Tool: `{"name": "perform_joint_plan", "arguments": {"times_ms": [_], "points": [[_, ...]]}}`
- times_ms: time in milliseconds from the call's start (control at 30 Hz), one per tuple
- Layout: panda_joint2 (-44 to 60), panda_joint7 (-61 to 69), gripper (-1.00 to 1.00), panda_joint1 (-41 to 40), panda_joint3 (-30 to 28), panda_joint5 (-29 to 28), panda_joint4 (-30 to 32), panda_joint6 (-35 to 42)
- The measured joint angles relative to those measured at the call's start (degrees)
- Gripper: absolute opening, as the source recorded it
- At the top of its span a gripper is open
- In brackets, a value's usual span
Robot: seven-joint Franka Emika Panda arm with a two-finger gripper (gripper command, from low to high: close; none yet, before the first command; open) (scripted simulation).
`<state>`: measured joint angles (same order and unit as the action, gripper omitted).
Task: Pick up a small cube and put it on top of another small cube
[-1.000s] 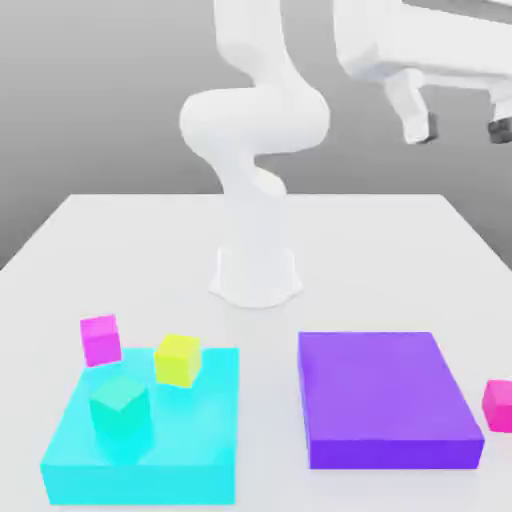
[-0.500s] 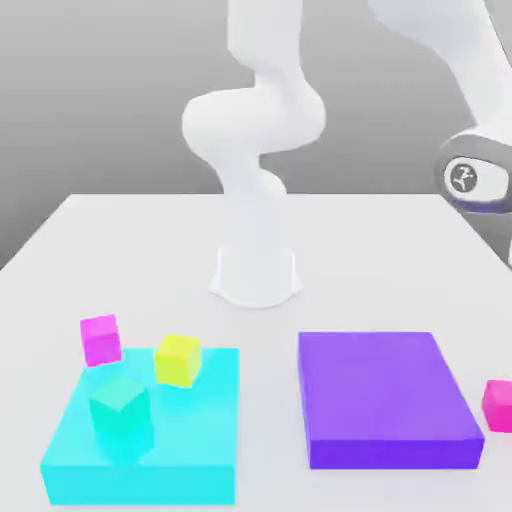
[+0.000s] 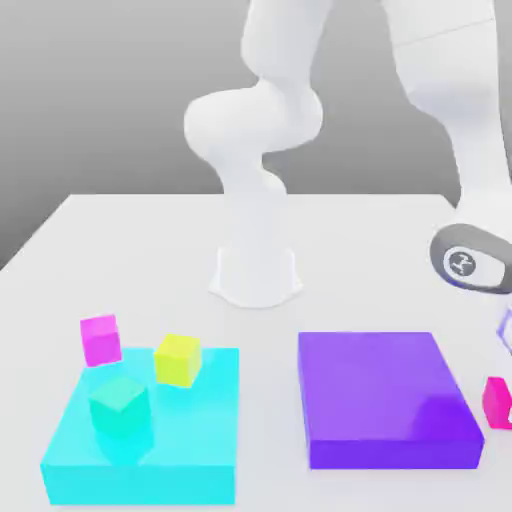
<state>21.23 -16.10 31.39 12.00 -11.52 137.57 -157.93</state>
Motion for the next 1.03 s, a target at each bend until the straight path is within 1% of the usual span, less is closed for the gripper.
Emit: {"name": "perform_joint_plan", "arguments": {"times_ms": [67,100,233,367,500,700,767,900,933,1033], "points": [[-4.1,1.5,-1.0,-1.3,1.1,2.0,1.0,2.9],[-6.2,1.9,-1.0,-2.7,0.2,2.8,2.0,3.9],[-14.8,2.4,-1.0,-8.8,-5.1,4.8,6.7,7.3],[-23.2,1.9,-1.0,-20.6,-9.4,5.4,11.5,10.6],[-31.3,1.2,-1.0,-25.7,-13.6,5.8,16.3,13.9],[-43.3,-0.6,-1.0,-36.5,-21.4,5.2,23.5,18.7],[-43.0,-0.7,-1.0,-38.0,-22.8,5.3,25.1,16.9],[-36.0,-0.2,-1.0,-38.0,-23.9,5.9,26.9,8.2],[-34.5,-0.1,1.0,-37.9,-24.0,6.0,27.2,6.4],[-34.5,-0.1,1.0,-37.9,-24.0,6.0,27.2,6.4]]}}
